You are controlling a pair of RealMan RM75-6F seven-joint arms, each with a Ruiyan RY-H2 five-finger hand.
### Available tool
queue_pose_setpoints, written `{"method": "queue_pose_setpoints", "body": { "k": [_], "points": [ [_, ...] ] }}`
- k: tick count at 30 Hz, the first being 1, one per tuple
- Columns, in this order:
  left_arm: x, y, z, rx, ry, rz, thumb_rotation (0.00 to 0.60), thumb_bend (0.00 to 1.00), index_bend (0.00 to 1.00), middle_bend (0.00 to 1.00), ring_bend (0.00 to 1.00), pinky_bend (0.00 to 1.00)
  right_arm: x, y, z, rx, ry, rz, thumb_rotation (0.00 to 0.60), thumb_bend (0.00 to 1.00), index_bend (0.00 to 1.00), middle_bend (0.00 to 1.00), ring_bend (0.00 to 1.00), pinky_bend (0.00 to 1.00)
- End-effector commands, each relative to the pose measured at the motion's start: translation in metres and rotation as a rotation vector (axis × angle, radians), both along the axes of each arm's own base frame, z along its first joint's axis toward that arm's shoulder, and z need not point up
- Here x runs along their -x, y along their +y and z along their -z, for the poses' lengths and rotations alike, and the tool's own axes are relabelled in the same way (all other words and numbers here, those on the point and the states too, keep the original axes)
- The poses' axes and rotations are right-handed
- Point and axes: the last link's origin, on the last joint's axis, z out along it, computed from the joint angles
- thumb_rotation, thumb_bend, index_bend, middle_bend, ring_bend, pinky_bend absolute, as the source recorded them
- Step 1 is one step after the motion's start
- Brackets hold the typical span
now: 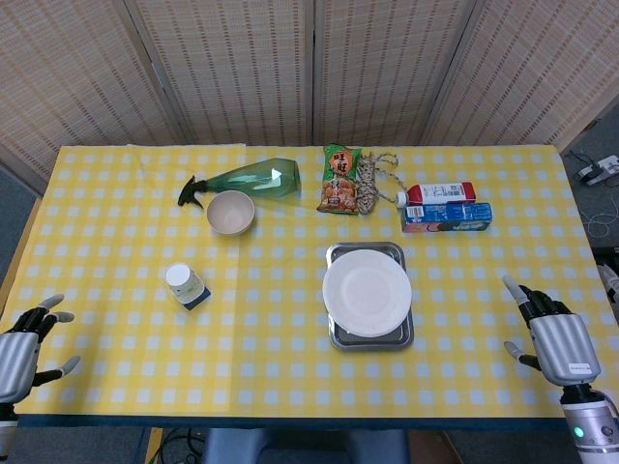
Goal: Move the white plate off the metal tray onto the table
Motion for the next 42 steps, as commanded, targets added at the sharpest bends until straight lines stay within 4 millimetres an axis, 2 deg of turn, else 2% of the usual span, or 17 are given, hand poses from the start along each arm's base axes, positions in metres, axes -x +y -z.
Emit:
{"method": "queue_pose_setpoints", "body": {
  "k": [1, 3, 6, 11, 13, 16, 18, 21, 30, 42],
  "points": [
    [0.0, 0.0, 0.0, -0.003, -0.003, -0.002, 0.6, 0.0, 0.43, 0.2, 0.25, 0.56, 0.001, -0.001, 0.0, 0.001, -0.006, 0.004, 0.6, 0.0, 0.1, 0.24, 0.23, 0.41],
    [0.0, -0.001, 0.0, -0.001, -0.003, -0.003, 0.6, 0.0, 0.43, 0.2, 0.25, 0.56, 0.001, -0.002, 0.002, -0.008, -0.016, 0.011, 0.6, 0.0, 0.11, 0.25, 0.23, 0.44],
    [-0.001, -0.001, 0.0, 0.003, -0.007, -0.001, 0.6, 0.0, 0.43, 0.2, 0.25, 0.56, 0.002, -0.004, 0.005, -0.014, -0.013, 0.011, 0.6, 0.0, 0.13, 0.31, 0.27, 0.57],
    [0.0, -0.001, -0.003, -0.004, -0.03, -0.003, 0.6, 0.0, 0.44, 0.2, 0.25, 0.56, -0.004, -0.013, 0.024, -0.04, 0.011, -0.034, 0.6, 0.0, 0.21, 0.53, 0.56, 0.81],
    [0.001, -0.001, -0.006, -0.009, -0.039, -0.006, 0.6, 0.0, 0.44, 0.2, 0.25, 0.56, -0.009, -0.019, 0.035, -0.063, 0.021, -0.063, 0.6, 0.0, 0.26, 0.68, 0.73, 0.91],
    [0.001, -0.001, -0.009, -0.018, -0.048, -0.005, 0.6, 0.0, 0.44, 0.2, 0.25, 0.56, -0.017, -0.028, 0.05, -0.099, 0.055, -0.107, 0.6, 0.0, 0.31, 0.87, 0.92, 0.99],
    [0.001, -0.001, -0.012, -0.027, -0.056, -0.002, 0.6, 0.0, 0.44, 0.2, 0.25, 0.56, -0.023, -0.035, 0.062, -0.128, 0.085, -0.136, 0.6, 0.0, 0.34, 0.96, 0.98, 1.0],
    [0.0, -0.002, -0.017, -0.041, -0.067, 0.001, 0.6, 0.0, 0.44, 0.2, 0.25, 0.56, -0.031, -0.044, 0.079, -0.165, 0.117, -0.161, 0.6, 0.0, 0.38, 1.0, 1.0, 1.0],
    [0.001, -0.004, -0.027, -0.067, -0.09, 0.003, 0.6, 0.0, 0.44, 0.2, 0.25, 0.56, -0.044, -0.059, 0.122, -0.2, 0.184, -0.242, 0.6, 0.0, 0.41, 1.0, 1.0, 1.0],
    [0.0, -0.005, -0.029, -0.072, -0.096, 0.007, 0.6, 0.0, 0.44, 0.2, 0.25, 0.56, -0.058, -0.067, 0.157, -0.207, 0.172, -0.331, 0.6, 0.0, 0.41, 1.0, 1.0, 1.0]
  ]
}}
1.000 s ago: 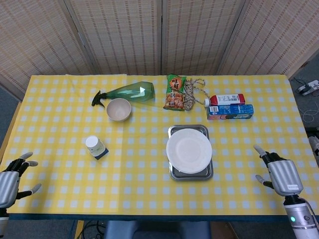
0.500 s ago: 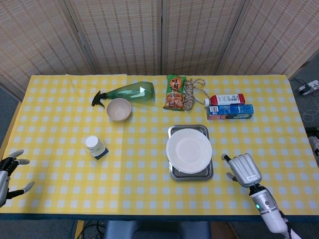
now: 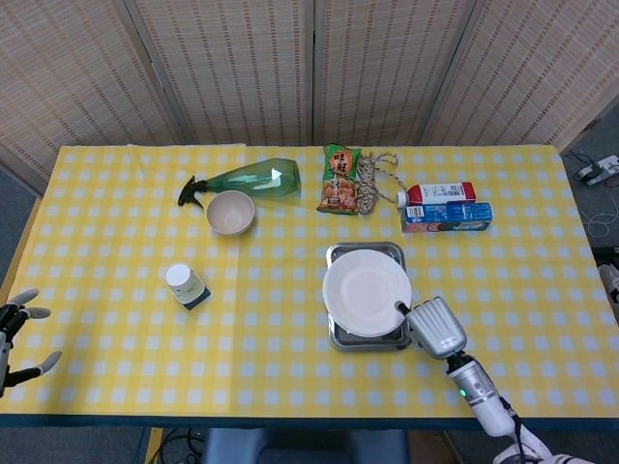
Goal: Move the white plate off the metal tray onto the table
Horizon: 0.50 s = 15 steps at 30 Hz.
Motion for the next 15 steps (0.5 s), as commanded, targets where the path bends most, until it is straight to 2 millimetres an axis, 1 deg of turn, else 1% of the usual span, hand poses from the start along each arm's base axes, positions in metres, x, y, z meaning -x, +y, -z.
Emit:
{"method": "queue_pose_setpoints", "body": {
  "k": [1, 15],
  "points": [
    [0.0, 0.0, 0.0, 0.001, 0.001, 0.0, 0.6, 0.0, 0.44, 0.2, 0.25, 0.56, -0.005, -0.001, 0.006, -0.009, -0.006, -0.019, 0.6, 0.0, 0.41, 1.0, 1.0, 1.0],
    [0.002, 0.0, -0.007, -0.027, 0.005, -0.011, 0.6, 0.0, 0.44, 0.2, 0.25, 0.56, -0.01, -0.009, 0.018, -0.038, 0.013, -0.026, 0.6, 0.0, 0.41, 1.0, 1.0, 1.0]
  ]
}}
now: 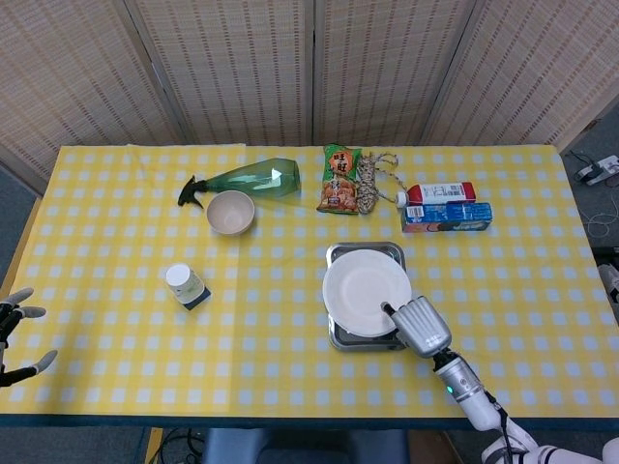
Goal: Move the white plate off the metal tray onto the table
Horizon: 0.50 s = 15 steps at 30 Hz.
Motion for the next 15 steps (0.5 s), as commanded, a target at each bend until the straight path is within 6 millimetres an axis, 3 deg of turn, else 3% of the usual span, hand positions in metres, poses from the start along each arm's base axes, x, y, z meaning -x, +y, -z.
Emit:
{"method": "queue_pose_setpoints", "body": {
  "k": [1, 15],
  "points": [
    [0.001, 0.0, -0.002, -0.007, 0.003, -0.005, 0.6, 0.0, 0.44, 0.2, 0.25, 0.56, -0.001, -0.002, 0.002, -0.006, 0.005, 0.002, 0.6, 0.0, 0.41, 1.0, 1.0, 1.0],
    [0.007, 0.002, -0.008, -0.026, 0.021, -0.045, 0.6, 0.0, 0.45, 0.2, 0.26, 0.56, -0.001, -0.014, 0.012, -0.026, 0.019, 0.008, 0.6, 0.0, 0.41, 1.0, 1.0, 1.0]
  ]
}}
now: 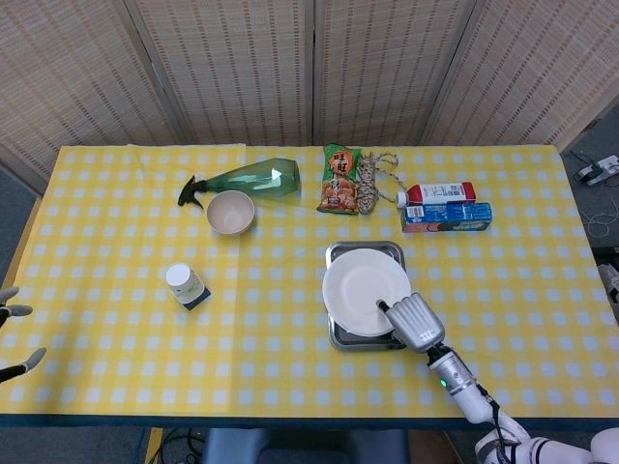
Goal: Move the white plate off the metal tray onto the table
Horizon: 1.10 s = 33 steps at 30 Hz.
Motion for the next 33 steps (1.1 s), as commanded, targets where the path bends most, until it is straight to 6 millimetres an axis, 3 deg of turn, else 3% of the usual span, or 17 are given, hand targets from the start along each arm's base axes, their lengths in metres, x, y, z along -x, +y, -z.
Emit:
{"method": "queue_pose_setpoints", "body": {
  "k": [1, 8, 18, 28, 33],
  "points": [
    [0.001, 0.001, -0.001, -0.003, 0.002, -0.009, 0.6, 0.0, 0.45, 0.2, 0.26, 0.56, 0.0, -0.003, 0.002, -0.002, 0.001, -0.001, 0.6, 0.0, 0.41, 1.0, 1.0, 1.0],
    [0.002, 0.002, -0.001, -0.004, 0.0, -0.022, 0.6, 0.0, 0.46, 0.2, 0.26, 0.56, -0.004, -0.006, 0.003, 0.007, -0.007, -0.035, 0.6, 0.01, 0.41, 1.0, 1.0, 1.0],
    [0.002, 0.001, -0.002, -0.005, 0.0, -0.024, 0.6, 0.0, 0.46, 0.2, 0.26, 0.56, -0.007, -0.013, 0.005, 0.014, -0.018, -0.052, 0.6, 0.11, 0.41, 1.0, 1.0, 1.0],
    [0.003, 0.002, -0.003, -0.009, -0.003, -0.029, 0.6, 0.0, 0.46, 0.2, 0.26, 0.56, -0.013, -0.014, 0.004, 0.028, -0.057, -0.1, 0.6, 0.29, 0.41, 1.0, 1.0, 1.0],
    [0.002, 0.001, -0.002, -0.007, -0.002, -0.029, 0.6, 0.0, 0.46, 0.2, 0.26, 0.56, -0.013, -0.014, 0.004, 0.029, -0.063, -0.108, 0.6, 0.33, 0.41, 1.0, 1.0, 1.0]
  ]
}}
